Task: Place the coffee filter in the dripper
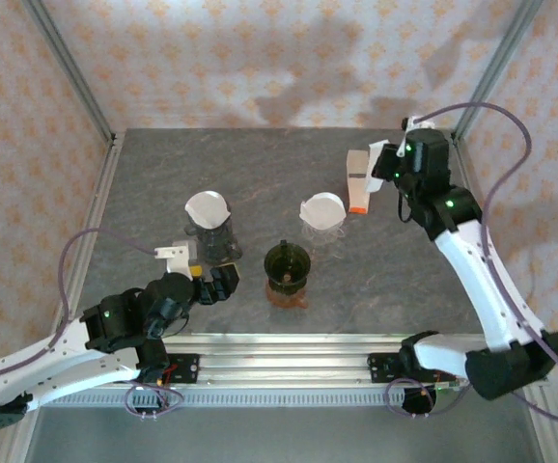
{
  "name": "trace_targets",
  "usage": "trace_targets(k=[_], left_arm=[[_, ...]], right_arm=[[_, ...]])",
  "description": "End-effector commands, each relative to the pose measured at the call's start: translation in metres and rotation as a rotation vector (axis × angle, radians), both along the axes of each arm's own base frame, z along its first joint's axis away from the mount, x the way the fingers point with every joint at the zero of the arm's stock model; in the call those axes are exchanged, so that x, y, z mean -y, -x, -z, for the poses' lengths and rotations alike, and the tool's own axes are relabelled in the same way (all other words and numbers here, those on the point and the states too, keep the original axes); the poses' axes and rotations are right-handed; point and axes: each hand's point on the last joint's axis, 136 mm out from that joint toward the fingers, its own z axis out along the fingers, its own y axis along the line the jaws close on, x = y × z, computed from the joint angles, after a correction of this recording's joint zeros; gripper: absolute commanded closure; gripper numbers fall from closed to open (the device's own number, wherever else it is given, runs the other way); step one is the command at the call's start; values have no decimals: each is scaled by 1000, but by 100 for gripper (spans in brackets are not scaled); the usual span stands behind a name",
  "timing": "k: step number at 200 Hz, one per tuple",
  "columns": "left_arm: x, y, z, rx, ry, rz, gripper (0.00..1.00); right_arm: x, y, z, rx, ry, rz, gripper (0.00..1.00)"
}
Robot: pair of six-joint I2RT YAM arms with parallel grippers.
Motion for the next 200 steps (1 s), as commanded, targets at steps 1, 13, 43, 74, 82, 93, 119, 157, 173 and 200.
trace_targets(k=[1, 13, 43, 74, 82, 93, 119, 157, 173, 200], left_arm=[[-3, 0, -8, 21, 14, 3, 1], [-4, 1, -8, 22, 21, 5, 1], [-4, 3, -8, 23, 31, 14, 0], [-5, 4, -9, 24, 24, 19, 1], [-5, 4, -9, 26, 24, 21, 1], [-5, 4, -10, 30, 27, 23, 1], [-3, 4, -11, 36, 35, 32, 1], [3, 4, -11, 36, 47, 49, 0], [5, 4, -11, 36, 46, 58, 1], [9, 5, -10, 34, 51, 74, 1]], right_arm=[[-27, 40, -1, -53, -117, -155, 100], [-43, 60, -2, -81, -169, -237, 100], [-77, 111, 1, -195, -246, -416, 100], [-101, 159, 5, -315, -281, -553, 100], [-106, 168, 10, -362, -284, -571, 100], [-113, 179, 15, -419, -282, -598, 100], [-124, 192, 27, -523, -195, -598, 100], [-137, 187, 48, -664, -115, -553, 100], [-141, 180, 56, -704, -77, -526, 100], [-152, 168, 64, -735, -34, -502, 100]])
